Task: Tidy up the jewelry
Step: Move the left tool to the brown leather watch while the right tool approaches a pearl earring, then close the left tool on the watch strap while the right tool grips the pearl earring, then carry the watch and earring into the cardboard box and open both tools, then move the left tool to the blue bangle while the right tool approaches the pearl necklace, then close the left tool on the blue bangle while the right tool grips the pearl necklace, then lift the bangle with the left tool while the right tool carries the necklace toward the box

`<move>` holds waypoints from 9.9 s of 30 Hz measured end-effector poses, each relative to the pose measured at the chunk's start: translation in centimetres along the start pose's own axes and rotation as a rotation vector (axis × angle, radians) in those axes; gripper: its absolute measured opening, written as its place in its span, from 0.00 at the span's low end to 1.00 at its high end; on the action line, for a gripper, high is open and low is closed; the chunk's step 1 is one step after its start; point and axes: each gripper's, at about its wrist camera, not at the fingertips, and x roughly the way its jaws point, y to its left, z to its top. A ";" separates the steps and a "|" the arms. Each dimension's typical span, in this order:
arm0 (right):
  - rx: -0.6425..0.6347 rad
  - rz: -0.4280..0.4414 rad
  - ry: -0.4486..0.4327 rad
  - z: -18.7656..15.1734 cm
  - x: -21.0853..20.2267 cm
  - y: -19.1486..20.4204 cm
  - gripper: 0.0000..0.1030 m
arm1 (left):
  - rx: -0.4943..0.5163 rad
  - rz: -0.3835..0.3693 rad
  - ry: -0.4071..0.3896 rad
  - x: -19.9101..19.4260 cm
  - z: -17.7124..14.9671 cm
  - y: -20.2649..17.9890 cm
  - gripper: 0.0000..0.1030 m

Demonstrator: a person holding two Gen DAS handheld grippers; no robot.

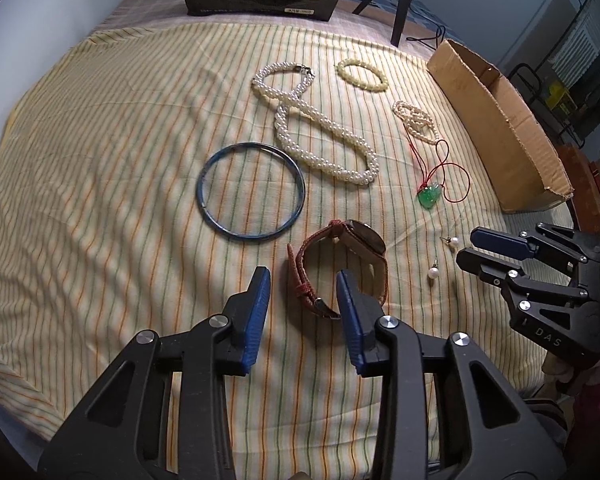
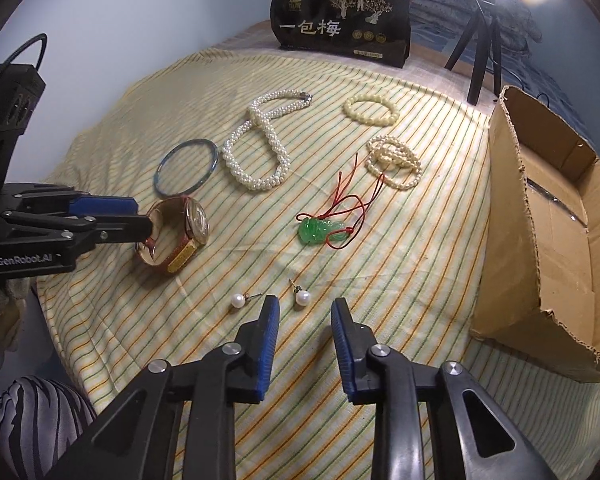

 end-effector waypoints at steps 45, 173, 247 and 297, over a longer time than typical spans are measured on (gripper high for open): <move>0.026 0.039 -0.073 0.3 -2.4 0.2 0.06 | -0.027 -0.014 -0.053 -0.7 -0.3 1.2 0.07; 0.092 -0.042 -0.169 9.6 -9.2 -5.5 0.53 | -0.090 -0.038 -0.077 -3.2 4.3 6.0 0.30; 0.004 0.072 -0.024 13.6 2.0 1.7 0.05 | -0.031 -0.047 -0.118 -1.9 4.7 4.6 0.01; 0.121 -0.152 -0.429 9.0 -24.7 -7.3 0.05 | 0.170 -0.191 -0.260 -11.3 9.1 -8.3 0.01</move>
